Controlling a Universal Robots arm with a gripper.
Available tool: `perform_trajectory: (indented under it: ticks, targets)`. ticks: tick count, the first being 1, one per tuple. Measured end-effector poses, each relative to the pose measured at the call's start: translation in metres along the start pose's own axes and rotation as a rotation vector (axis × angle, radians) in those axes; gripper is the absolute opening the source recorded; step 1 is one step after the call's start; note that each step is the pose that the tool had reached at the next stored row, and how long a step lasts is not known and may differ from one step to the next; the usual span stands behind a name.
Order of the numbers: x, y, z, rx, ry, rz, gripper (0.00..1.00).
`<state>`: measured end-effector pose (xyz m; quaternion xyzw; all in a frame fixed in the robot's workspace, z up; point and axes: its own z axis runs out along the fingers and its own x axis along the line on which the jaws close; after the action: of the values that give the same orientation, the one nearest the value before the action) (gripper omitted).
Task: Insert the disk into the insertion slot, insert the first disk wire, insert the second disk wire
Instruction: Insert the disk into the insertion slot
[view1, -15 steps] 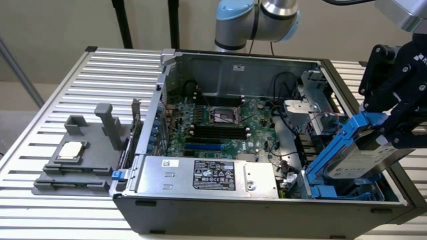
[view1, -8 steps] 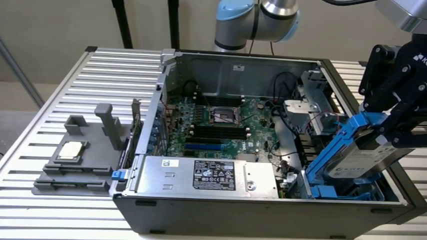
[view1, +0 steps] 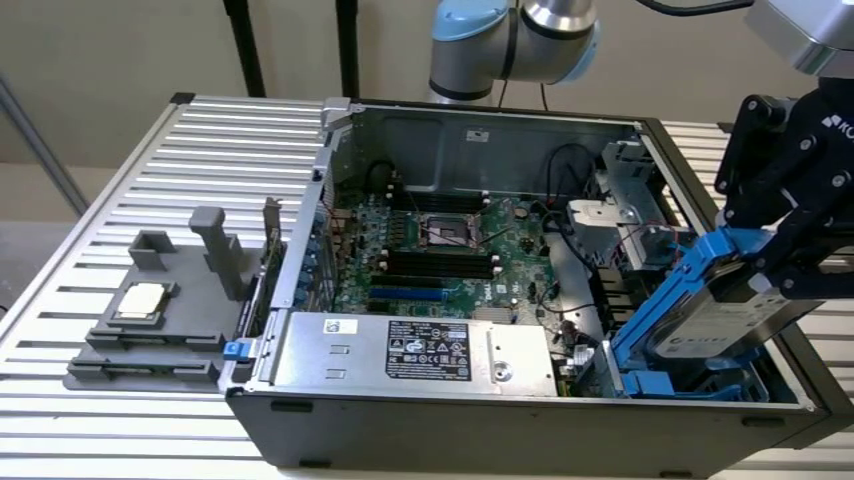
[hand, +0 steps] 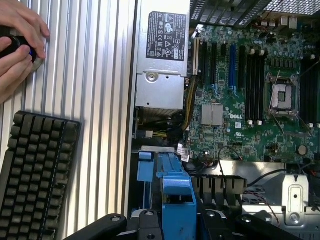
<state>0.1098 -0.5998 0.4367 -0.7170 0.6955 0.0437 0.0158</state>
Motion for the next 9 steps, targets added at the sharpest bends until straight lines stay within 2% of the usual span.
perform_trajectory:
  ticks: [4,9]
  targets:
    - [0.0001,0.0,0.0011,0.0,-0.002,0.0,0.32]
    - [0.0002,0.0004,0.0024,0.0002,-0.0079,-0.001,0.32]
